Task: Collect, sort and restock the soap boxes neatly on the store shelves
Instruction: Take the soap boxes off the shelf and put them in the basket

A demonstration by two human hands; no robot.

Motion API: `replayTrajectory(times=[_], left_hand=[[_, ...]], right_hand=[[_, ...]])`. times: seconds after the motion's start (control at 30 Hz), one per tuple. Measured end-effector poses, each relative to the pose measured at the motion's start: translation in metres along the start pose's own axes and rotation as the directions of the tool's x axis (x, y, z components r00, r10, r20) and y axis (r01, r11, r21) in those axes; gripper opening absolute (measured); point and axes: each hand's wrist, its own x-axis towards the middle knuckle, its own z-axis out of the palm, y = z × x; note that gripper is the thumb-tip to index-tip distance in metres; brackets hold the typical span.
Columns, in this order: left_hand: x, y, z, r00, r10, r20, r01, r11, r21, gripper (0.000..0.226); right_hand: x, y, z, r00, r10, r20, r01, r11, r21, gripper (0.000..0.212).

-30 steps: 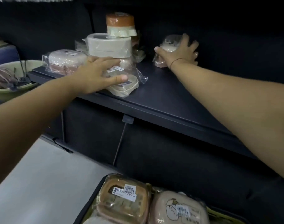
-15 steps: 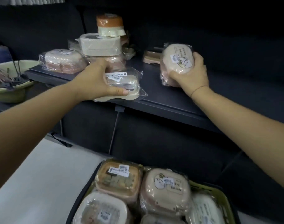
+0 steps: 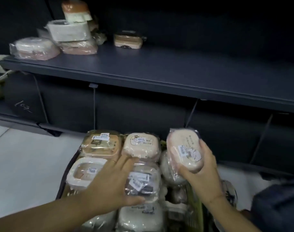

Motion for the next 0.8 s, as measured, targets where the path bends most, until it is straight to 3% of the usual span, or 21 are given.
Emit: replayTrajectory(times=[0.1, 0.2, 0.37, 0.8], left_hand=[[0.002, -0.007, 0.031, 0.994, 0.060, -0.088, -0.046, 0.988, 0.150, 0.090], [0.007, -0.009, 0.047, 0.997, 0.075, -0.024, -0.068, 0.973, 0.220, 0.078], [0.006, -0.016, 0.078, 0.983, 0.172, -0.057, -0.143, 0.931, 0.335, 0.080], [0.017, -0.023, 0.083, 0.991, 0.130, 0.001, -0.123, 0.928, 0.352, 0.079]], right_hand=[[0.003, 0.034, 0.012, 0.997, 0.039, 0.072, -0.024, 0.981, -0.192, 0.104], [0.008, 0.051, 0.023, 0.984, 0.078, 0.158, -0.022, 0.943, -0.331, 0.105], [0.013, 0.057, 0.031, 0.955, 0.112, 0.274, 0.009, 0.914, -0.405, 0.073], [0.023, 0.052, 0.069, 0.980, 0.078, 0.185, 0.020, 0.879, -0.477, 0.072]])
